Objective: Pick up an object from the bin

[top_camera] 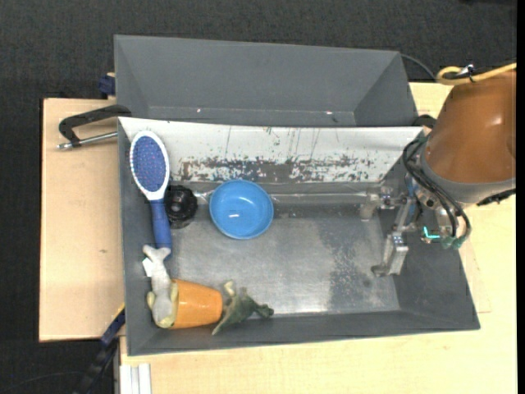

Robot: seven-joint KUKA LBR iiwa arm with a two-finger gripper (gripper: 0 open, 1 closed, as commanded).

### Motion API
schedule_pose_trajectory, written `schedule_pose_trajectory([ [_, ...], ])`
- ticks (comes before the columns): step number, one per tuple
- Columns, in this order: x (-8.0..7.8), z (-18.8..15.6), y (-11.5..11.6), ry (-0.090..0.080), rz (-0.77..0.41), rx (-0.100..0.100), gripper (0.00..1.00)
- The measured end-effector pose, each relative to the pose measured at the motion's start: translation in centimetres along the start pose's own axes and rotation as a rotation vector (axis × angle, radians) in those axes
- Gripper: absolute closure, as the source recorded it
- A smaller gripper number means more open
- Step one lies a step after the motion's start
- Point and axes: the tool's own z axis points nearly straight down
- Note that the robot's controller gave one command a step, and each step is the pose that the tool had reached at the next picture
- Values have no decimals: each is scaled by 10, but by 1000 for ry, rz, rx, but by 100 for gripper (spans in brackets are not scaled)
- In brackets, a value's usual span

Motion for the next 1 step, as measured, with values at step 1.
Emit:
schedule_pose_trajectory([
  [1,-25,99,-64,-4,-417,2,0],
])
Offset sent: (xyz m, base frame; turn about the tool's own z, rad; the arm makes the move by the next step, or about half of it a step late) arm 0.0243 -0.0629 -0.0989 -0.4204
